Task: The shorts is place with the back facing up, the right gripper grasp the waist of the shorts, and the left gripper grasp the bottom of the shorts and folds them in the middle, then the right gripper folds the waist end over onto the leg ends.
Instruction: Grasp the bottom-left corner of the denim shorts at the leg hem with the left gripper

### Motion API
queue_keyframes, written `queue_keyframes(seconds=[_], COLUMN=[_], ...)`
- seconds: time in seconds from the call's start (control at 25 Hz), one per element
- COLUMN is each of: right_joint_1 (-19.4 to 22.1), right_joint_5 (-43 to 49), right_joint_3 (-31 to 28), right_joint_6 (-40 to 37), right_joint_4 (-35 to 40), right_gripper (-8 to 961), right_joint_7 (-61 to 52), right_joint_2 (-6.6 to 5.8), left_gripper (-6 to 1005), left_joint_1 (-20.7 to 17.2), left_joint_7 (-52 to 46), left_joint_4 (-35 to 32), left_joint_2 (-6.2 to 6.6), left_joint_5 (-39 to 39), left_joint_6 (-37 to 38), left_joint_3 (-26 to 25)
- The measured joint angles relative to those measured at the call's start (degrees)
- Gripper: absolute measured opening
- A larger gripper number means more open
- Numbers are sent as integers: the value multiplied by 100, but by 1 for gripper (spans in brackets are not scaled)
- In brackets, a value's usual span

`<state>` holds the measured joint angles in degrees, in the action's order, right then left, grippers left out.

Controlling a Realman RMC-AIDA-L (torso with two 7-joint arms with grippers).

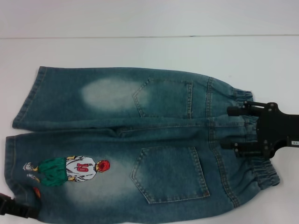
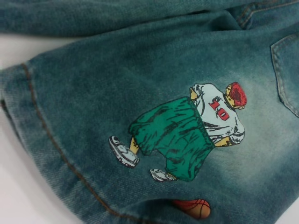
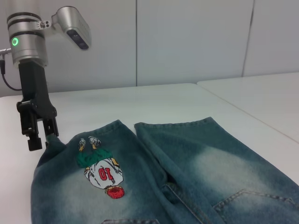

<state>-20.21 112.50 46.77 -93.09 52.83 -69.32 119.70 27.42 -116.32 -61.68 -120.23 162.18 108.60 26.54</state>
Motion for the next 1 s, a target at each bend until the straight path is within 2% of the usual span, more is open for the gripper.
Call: queue_keyframes(seconds=[0.12, 0.36, 0.88, 1.0], right_joint_1=[7, 9, 32, 38], right_joint_5=[0, 0, 0, 0], right_joint_3=[-7, -12, -10, -10], right_joint_6=[-9, -12, -17, -19], right_joint_4=[0, 2, 61, 61], right_gripper=[858, 858, 858, 858], right_joint_7=[14, 24, 32, 36], right_joint_2=[0, -6, -4, -2], left_gripper=[703, 747, 730, 604], left_joint_1=[-7, -26, 9, 9], left_joint_7=[-133, -261, -422, -442], left_joint_4=[-26, -136, -55, -43], left_joint_2=[30, 60, 32, 28], left_joint_5=[9, -15, -15, -15], left_joint_6=[-28, -107, -441, -534], left_joint_3=[0, -77, -56, -53])
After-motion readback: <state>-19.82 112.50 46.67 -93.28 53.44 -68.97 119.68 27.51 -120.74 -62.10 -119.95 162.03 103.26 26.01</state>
